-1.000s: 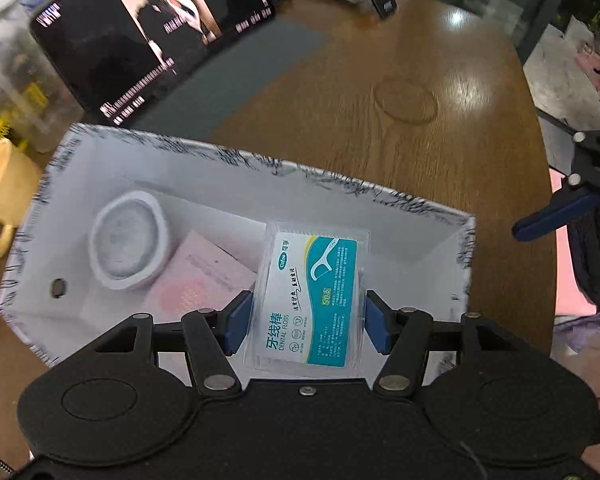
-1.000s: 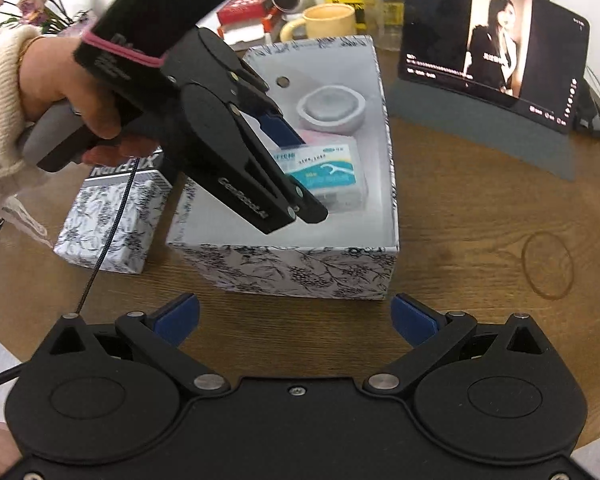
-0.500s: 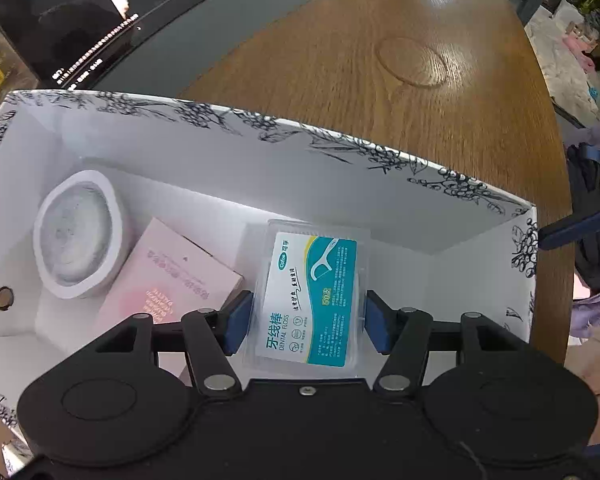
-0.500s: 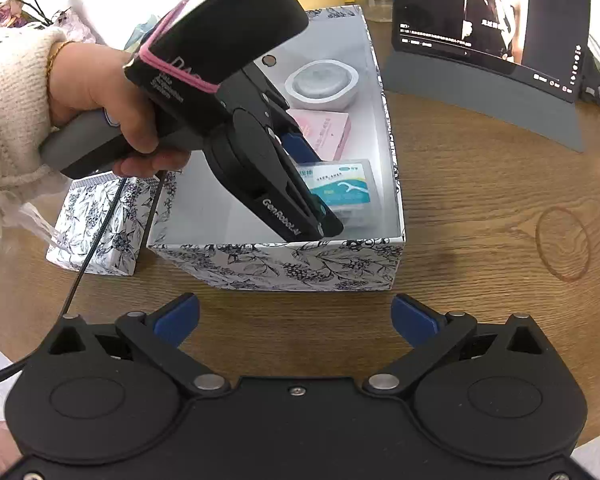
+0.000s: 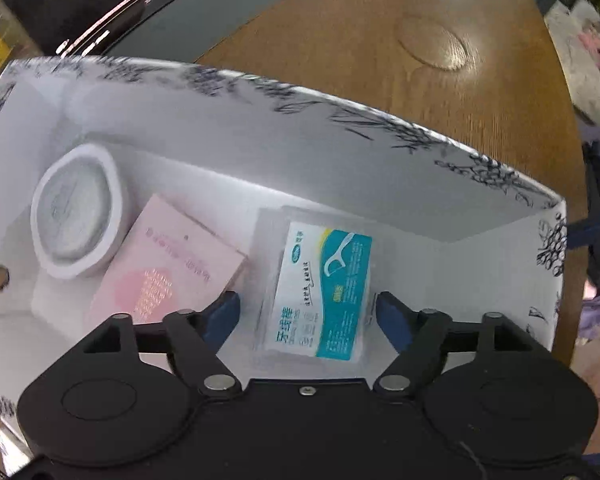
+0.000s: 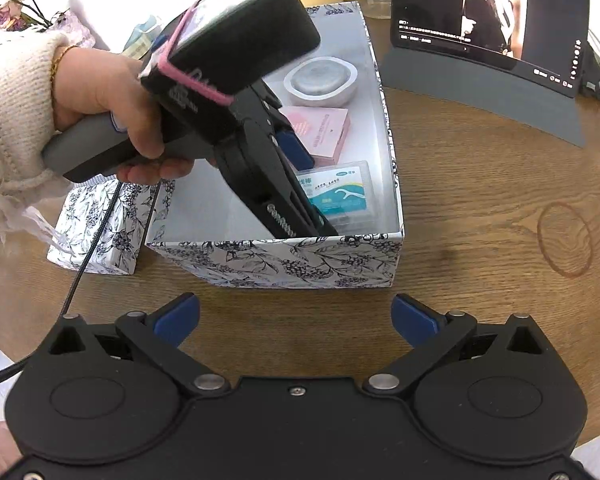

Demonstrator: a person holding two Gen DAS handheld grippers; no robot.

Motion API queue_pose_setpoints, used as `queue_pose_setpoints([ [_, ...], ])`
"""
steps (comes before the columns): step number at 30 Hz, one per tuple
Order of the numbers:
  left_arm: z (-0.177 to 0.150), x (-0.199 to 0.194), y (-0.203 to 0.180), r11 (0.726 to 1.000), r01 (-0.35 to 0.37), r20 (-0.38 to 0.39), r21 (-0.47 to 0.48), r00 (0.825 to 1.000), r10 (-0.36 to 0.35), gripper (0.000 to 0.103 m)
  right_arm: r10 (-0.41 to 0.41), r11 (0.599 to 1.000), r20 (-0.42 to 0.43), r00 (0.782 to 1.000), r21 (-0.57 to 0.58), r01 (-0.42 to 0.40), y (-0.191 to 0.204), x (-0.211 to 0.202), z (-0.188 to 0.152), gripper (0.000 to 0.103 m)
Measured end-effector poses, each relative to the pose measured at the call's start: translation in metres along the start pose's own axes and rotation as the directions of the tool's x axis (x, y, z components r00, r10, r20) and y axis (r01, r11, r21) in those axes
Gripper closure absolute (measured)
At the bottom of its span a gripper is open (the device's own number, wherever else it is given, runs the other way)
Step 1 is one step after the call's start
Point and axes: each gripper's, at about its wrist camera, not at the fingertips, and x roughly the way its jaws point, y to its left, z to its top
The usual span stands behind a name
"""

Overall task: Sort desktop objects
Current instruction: 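Lower the floss-pick box into the storage box and open the left gripper, then withdraw the left tool up from the storage box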

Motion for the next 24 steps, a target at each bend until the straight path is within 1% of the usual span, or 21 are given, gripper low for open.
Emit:
queue_pose_setpoints([
  [2,-0.005,-0.008,0.005,0.999,0.009,0.015,-0.034,1.0,-0.009,0.022,0.0,1.0,0.002,1.0,-0.003,0.0,0.0,-0.002,-0.001,0.0],
  [3,-0.008,-0.015,0.006,0.999,-0.005,0.038,-0.044,0.999,0.007,0.015,-0.001,1.0,0.004,1.0,-0.004,0.001,0.0,-0.003,-0.002,0.0],
  [4,-0.011,-0.022,0.008,0.998,-0.028,0.063,-0.053,0.998,0.031,0.011,-0.001,1.0,0.006,1.0,-0.006,0.001,0.0,-0.003,-0.003,0.0],
  [5,-0.014,-0.031,0.009,0.997,-0.044,0.087,-0.068,0.995,0.05,0.002,-0.003,1.0,0.009,1.0,-0.01,0.003,0.001,-0.005,-0.003,0.0],
  [6,-0.017,-0.04,0.011,0.995,-0.058,0.111,-0.085,0.991,0.068,0.0,-0.003,1.0,0.012,1.0,-0.013,0.004,0.001,-0.006,-0.004,0.0],
  [9,-0.03,-0.069,0.015,0.983,-0.072,0.186,-0.169,0.977,0.104,0.0,0.002,1.0,0.026,1.0,-0.019,-0.002,0.003,-0.009,-0.007,0.0],
  [11,-0.033,-0.085,0.011,0.969,-0.085,0.235,-0.231,0.962,0.14,0.0,0.009,1.0,0.034,0.999,-0.027,-0.008,0.005,-0.012,-0.01,0.0],
  [12,-0.038,-0.095,0.009,0.96,-0.095,0.263,-0.263,0.951,0.166,0.0,0.01,0.999,0.039,0.999,-0.032,-0.009,0.006,-0.013,-0.012,0.0],
  [14,-0.035,-0.111,0.007,0.939,-0.118,0.306,-0.324,0.926,0.222,0.0,0.012,0.999,0.049,0.999,-0.042,-0.01,0.008,-0.015,-0.017,0.0],
  [15,-0.041,-0.119,0.001,0.927,-0.129,0.325,-0.352,0.912,0.251,0.0,0.013,0.999,0.053,0.999,-0.047,-0.011,0.01,-0.017,-0.019,0.0],
  [16,-0.045,-0.125,-0.003,0.919,-0.132,0.344,-0.372,0.9,0.269,0.0,0.014,0.999,0.057,0.998,-0.051,-0.011,0.011,-0.019,-0.022,0.0],
  [17,-0.051,-0.127,-0.004,0.913,-0.13,0.358,-0.387,0.891,0.278,0.0,0.016,0.998,0.062,0.998,-0.055,-0.013,0.012,-0.021,-0.025,0.0],
  [19,-0.058,-0.132,-0.014,0.899,-0.13,0.368,-0.418,0.88,0.299,0.0,0.019,0.998,0.08,0.997,-0.06,-0.014,0.016,-0.026,-0.033,0.0],
  [22,-0.077,-0.138,-0.033,0.876,-0.151,0.366,-0.457,0.866,0.34,0.0,0.021,0.998,0.114,0.993,-0.066,-0.013,0.02,-0.036,-0.044,0.0],
  [24,-0.093,-0.149,-0.046,0.863,-0.166,0.368,-0.476,0.854,0.367,0.0,0.022,0.998,0.134,0.991,-0.065,-0.014,0.023,-0.043,-0.052,0.0],
])
